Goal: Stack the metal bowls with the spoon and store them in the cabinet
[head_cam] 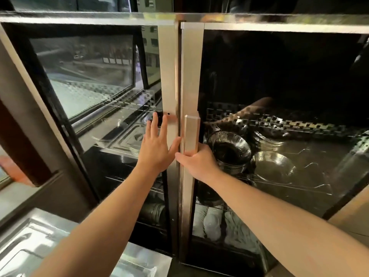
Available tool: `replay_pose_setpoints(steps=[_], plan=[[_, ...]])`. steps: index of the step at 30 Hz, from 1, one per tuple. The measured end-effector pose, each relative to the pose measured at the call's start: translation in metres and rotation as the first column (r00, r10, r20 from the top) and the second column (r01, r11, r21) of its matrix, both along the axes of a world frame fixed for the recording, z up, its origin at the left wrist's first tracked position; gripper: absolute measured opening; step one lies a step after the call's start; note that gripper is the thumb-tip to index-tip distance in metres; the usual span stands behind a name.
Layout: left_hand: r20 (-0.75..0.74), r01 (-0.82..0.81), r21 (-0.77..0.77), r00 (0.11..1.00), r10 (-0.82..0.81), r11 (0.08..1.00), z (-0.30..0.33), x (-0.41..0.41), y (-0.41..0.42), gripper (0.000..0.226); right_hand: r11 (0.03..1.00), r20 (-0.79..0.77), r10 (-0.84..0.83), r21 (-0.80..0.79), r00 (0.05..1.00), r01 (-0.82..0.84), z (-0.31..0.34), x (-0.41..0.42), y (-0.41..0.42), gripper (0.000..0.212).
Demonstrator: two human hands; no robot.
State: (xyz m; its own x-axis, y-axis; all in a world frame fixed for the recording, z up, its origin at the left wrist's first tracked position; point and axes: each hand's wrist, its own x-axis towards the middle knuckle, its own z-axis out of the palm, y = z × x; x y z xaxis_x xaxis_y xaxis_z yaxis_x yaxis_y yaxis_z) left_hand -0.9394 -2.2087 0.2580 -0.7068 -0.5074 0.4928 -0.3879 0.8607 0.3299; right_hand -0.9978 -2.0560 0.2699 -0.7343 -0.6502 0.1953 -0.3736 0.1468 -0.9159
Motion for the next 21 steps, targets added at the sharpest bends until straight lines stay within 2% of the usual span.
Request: replay_pose_setpoints(steps=[9, 15, 21], plan=[[-0.001, -0.041, -0.103, 0.999, 0.041, 0.994, -0.002, 0.0, 0.001, 0.078, 0.995, -0.062, -0.097, -0.01, 0.993, 0.096, -0.003, -0.012, -0.015, 0.031], [0.023, -0.044, -0.163, 0.999, 0.048, 0.986, -0.002, 0.001, -0.003, 0.086, 0.987, -0.111, -0.161, -0.027, 0.981, 0.159, -0.004, -0.019, -0.024, 0.036], [0.055, -0.051, -0.188, 0.997, 0.062, 0.981, -0.001, 0.002, -0.004, 0.1, 0.982, -0.084, -0.191, -0.029, 0.978, 0.189, -0.007, -0.021, -0.03, 0.023]])
